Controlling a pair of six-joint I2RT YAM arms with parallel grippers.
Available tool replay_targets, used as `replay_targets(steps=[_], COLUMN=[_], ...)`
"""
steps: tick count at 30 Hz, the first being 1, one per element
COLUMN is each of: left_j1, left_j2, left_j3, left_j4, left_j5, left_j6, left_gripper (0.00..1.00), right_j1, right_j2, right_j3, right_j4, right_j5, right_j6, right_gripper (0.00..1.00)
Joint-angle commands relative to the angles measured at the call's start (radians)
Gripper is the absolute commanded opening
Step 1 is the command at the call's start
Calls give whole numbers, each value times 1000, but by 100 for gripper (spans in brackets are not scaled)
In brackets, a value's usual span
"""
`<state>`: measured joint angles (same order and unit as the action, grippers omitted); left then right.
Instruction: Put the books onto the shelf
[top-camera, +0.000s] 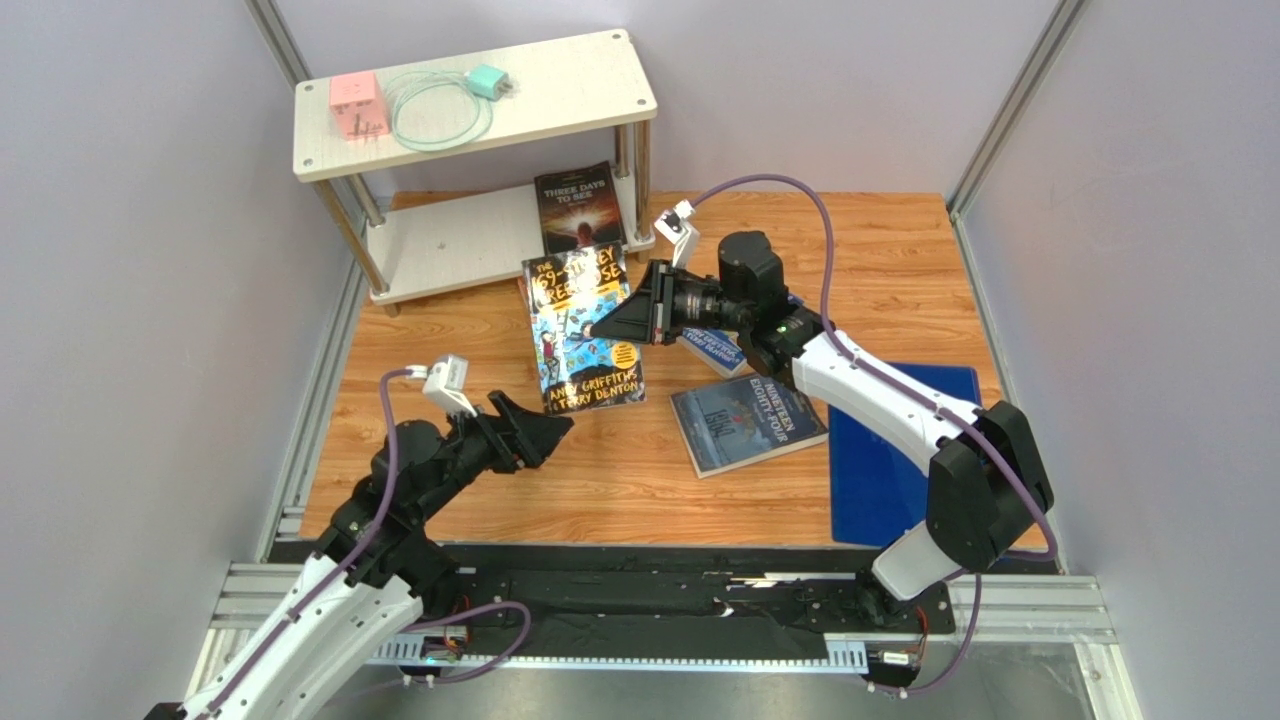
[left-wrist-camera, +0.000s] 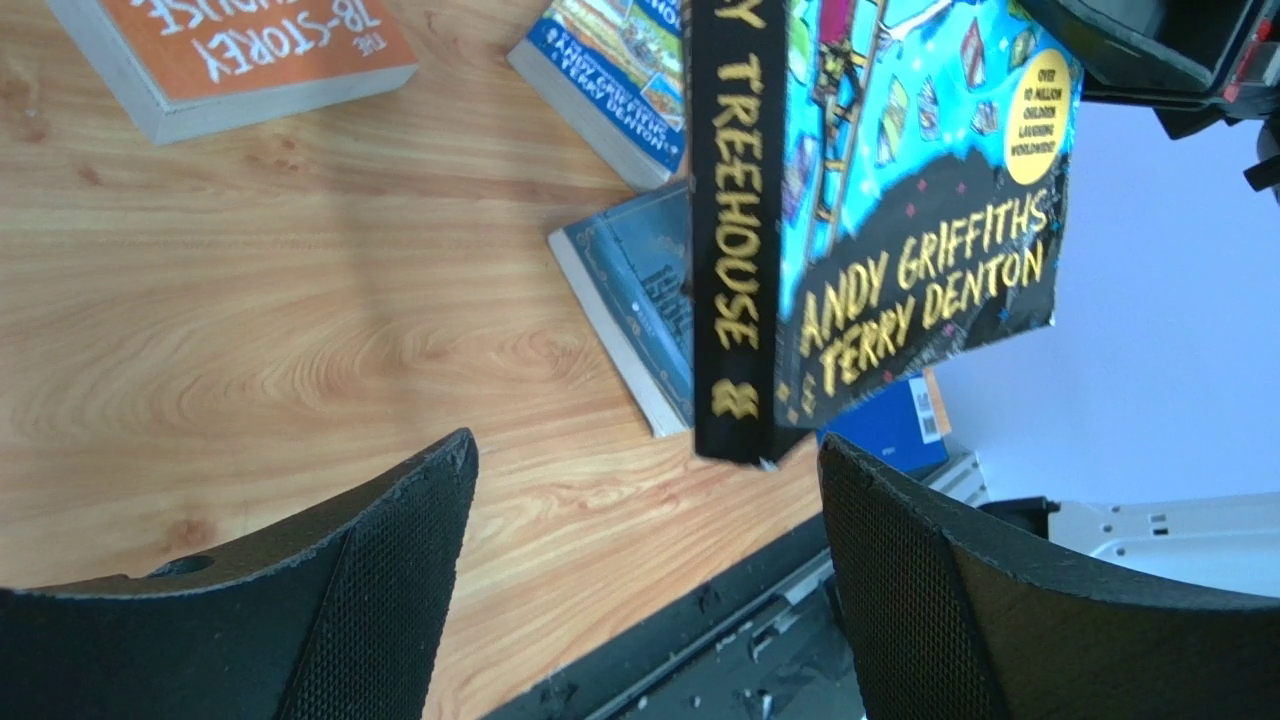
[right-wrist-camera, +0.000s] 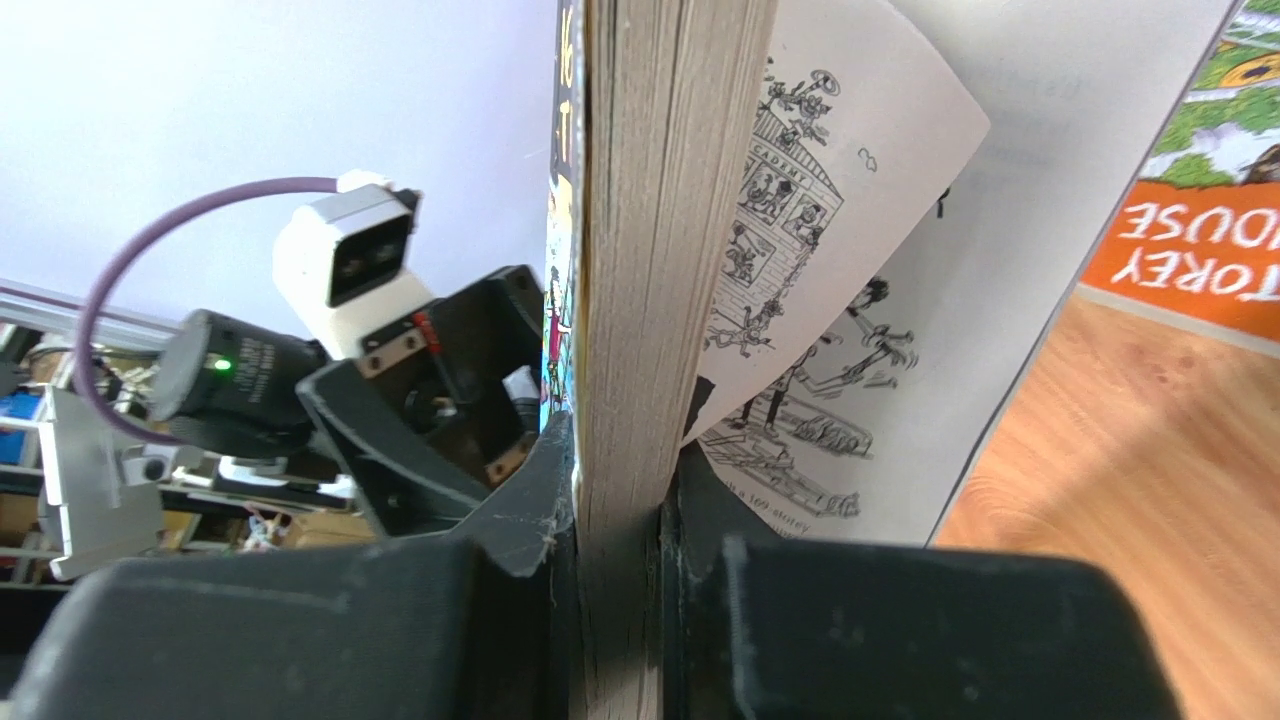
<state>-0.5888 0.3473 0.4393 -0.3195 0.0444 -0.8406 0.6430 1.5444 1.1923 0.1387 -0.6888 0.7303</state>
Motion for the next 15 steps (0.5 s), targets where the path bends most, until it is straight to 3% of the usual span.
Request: replay_targets(steps=[1,5,10,15], left_j1=[0,-2,-3,-3], left_j2=[1,47,127,55], left_j3=[-53,-54,-16,7], left_j4=[229,315,399,358], left_j5=[-3,-18,58,68], left_j6=[26,44,57,84], left_gripper=[88,88,85,85], right_j1=[3,6,6,4], right_j2=[-46,-64,-56,-53], right_j3=[26,7,4,15], right_j4=[108,118,118,84], right_j5=[-52,-43,-49,-23], right_j6=[73,78,81,54], right_gripper=[0,0,0,0])
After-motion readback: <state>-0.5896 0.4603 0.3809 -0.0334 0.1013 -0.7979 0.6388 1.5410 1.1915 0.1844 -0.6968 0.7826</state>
